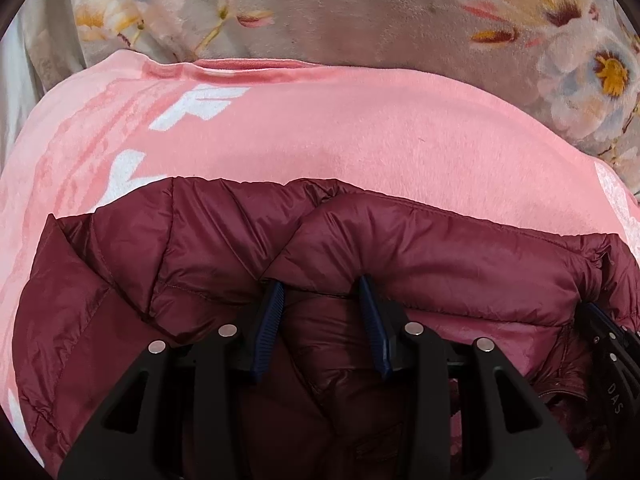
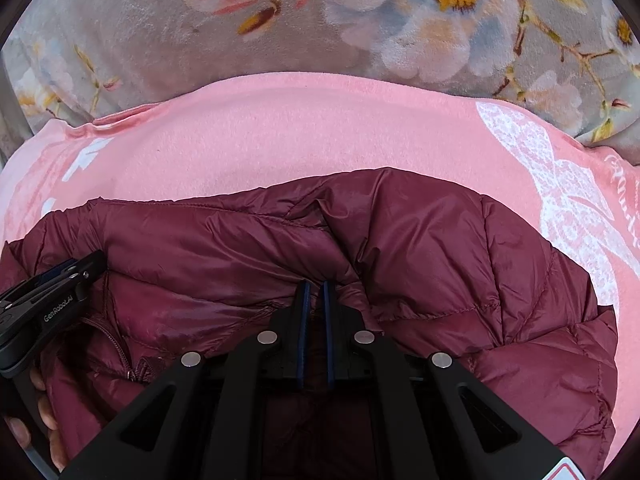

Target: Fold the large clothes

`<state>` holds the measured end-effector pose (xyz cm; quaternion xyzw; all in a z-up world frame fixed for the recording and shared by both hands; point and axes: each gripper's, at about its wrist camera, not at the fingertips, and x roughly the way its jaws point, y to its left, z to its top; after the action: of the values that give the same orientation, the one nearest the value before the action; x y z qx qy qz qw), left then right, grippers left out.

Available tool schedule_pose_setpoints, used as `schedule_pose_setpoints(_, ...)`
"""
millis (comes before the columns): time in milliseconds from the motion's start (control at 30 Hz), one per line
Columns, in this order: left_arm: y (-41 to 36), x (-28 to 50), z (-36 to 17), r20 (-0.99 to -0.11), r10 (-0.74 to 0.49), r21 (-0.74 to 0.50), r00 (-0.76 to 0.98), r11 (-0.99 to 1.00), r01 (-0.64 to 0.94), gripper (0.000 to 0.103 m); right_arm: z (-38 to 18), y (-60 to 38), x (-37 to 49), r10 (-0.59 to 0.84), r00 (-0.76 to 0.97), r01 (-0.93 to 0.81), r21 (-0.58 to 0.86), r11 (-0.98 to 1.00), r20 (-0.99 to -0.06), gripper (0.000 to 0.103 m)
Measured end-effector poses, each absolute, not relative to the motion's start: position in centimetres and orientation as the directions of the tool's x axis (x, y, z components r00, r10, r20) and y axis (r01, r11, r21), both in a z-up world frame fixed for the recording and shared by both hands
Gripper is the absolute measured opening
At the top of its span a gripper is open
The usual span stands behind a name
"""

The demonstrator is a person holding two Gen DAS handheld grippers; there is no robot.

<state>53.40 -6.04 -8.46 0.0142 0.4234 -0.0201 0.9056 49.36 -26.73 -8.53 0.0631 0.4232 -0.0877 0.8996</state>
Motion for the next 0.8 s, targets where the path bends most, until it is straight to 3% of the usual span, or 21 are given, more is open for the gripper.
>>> schedule_pose_setpoints(567,-7.0,53.6,-8.6,-0.767,0.029,0.077,0.642,0.996,0.047,0.039,-8.6,-26.6,49.5,-0.112,0.623,0.211,0.028,0.977,-0.774,0.003)
schedule_pose_setpoints(667,-6.4,53.3,-8.3,-0.765,-0.007,0.034,0.644,0.998,0.051,0.043,-8.1,-27.0,48.7,-0.096,0.642,0.219,0.062,0.974,-0.761,0.003)
schedule_pose_setpoints(700,-5.4,52.6,-8.0,-0.767,-0.032,-0.004,0.641,0.999,0.045,0.047,-7.5,-27.3,47.5,-0.099,0.649,0.240,0.079,0.968,-0.754,0.004)
schedule_pose_setpoints(733,-4.7,51.9,-7.6,-0.767,-0.029,-0.016,0.641,1.000,0.026,0.053,-6.8,-27.5,46.1,-0.099,0.659,0.256,0.099,0.962,-0.746,0.014)
schedule_pose_setpoints(800,-2.7,49.0,-6.2,-0.743,-0.074,-0.080,0.665,0.997,0.022,0.053,-5.0,-27.6,42.3,-0.062,0.695,0.239,0.148,0.960,-0.716,0.018)
